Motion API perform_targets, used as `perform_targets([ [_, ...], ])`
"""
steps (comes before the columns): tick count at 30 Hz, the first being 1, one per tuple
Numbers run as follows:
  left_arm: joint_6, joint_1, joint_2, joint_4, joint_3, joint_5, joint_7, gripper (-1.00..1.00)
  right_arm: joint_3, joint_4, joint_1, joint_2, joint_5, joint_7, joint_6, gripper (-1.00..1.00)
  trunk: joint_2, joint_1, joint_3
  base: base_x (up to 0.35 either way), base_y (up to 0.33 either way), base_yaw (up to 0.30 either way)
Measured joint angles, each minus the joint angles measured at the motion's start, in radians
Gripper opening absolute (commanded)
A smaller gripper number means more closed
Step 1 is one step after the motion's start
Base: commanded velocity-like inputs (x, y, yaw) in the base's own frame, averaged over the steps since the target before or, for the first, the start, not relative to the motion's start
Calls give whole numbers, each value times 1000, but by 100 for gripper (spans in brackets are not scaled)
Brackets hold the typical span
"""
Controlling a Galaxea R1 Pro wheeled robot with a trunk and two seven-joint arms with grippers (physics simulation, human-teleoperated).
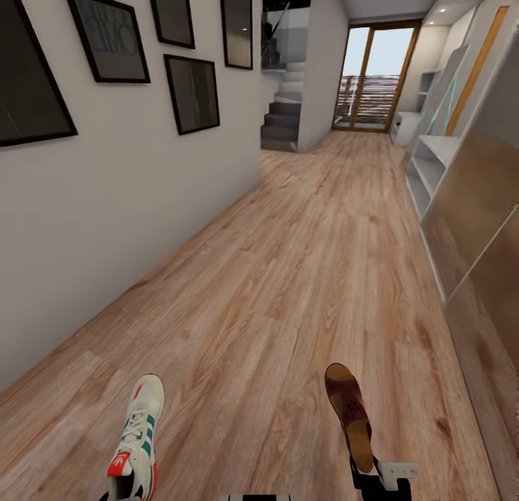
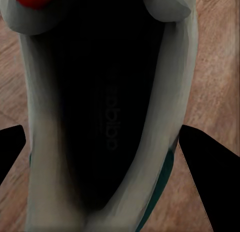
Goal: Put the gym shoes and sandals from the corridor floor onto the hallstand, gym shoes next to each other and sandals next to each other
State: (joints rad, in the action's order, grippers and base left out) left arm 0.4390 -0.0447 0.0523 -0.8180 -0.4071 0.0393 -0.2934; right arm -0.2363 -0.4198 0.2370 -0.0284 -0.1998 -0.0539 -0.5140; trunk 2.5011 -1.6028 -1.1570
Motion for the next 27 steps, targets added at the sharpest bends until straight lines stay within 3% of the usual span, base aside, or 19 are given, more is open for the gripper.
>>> perform_targets([
  [13, 2, -1, 0, 0, 1, 1, -6, -100, 0, 0, 0, 0, 0, 0, 0, -100, 0, 0, 19, 0, 0, -173],
  [20, 1, 0, 0, 0, 1, -1, -6, -100, 0, 0, 0, 0, 0, 0, 0, -100, -8, 6, 56, 0, 0, -176],
  [27, 2, 0, 0, 0, 2, -1, -6, -100, 1, 0, 0, 0, 0, 0, 0, -100, -8, 7, 66, 0, 0, -176],
])
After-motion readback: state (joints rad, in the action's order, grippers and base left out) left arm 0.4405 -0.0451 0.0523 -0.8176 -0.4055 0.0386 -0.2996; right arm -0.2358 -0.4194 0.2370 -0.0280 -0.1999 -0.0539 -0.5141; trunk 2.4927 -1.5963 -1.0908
